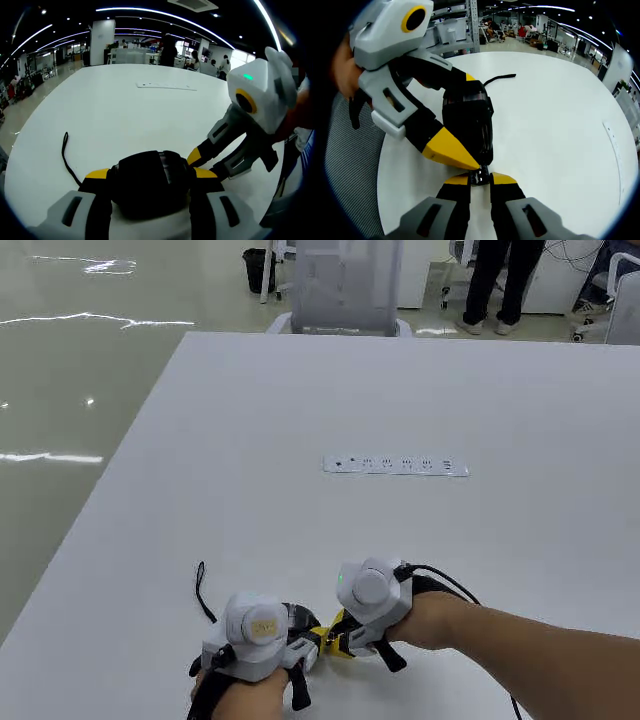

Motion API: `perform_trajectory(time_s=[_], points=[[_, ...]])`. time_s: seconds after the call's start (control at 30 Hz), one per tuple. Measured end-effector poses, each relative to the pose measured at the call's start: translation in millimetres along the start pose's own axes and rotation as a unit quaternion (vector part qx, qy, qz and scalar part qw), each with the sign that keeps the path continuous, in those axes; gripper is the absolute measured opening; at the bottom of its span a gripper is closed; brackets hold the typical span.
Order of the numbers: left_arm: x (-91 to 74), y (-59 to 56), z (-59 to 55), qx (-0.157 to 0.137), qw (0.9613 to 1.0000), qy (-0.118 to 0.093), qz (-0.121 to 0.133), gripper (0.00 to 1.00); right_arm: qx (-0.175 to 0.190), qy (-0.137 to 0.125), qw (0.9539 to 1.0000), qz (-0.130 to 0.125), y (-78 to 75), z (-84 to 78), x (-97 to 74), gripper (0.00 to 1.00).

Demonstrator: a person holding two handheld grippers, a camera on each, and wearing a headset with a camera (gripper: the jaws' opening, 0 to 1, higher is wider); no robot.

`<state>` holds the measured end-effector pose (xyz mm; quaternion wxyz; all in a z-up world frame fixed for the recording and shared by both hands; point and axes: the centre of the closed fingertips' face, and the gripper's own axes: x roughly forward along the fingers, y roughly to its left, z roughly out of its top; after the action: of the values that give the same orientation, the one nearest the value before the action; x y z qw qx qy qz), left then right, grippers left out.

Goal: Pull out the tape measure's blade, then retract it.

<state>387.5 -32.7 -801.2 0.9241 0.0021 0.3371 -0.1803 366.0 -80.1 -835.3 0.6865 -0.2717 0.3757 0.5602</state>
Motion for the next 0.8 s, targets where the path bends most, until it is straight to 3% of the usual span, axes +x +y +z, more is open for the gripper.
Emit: perform_trajectory(time_s=[0.67, 0.73, 0.77, 0.8], points=[[0.2, 0.9, 0.4, -0.006, 1.0000, -0.001, -0.004, 0.59, -0.001, -0.031, 0.9995, -0.001, 1.8, 5.2, 2.0, 0.15], [0.3, 0.9, 0.3, -0.005, 1.0000, 0.000, -0.006, 0.59, -0.021, -0.031, 0.9993, 0.003, 3.2, 3.9, 1.9, 0.16], [0.2, 0.5, 0.1, -0.003, 1.0000, 0.001, -0.007, 0.59, -0.050, -0.025, 0.9984, 0.002, 2.7, 2.2, 1.8, 0.16], [0.3, 0.4, 0.0, -0.002, 1.0000, 0.001, -0.007, 0.59, -0.046, -0.028, 0.9985, 0.000, 3.8, 1.8, 2.2, 0.16]])
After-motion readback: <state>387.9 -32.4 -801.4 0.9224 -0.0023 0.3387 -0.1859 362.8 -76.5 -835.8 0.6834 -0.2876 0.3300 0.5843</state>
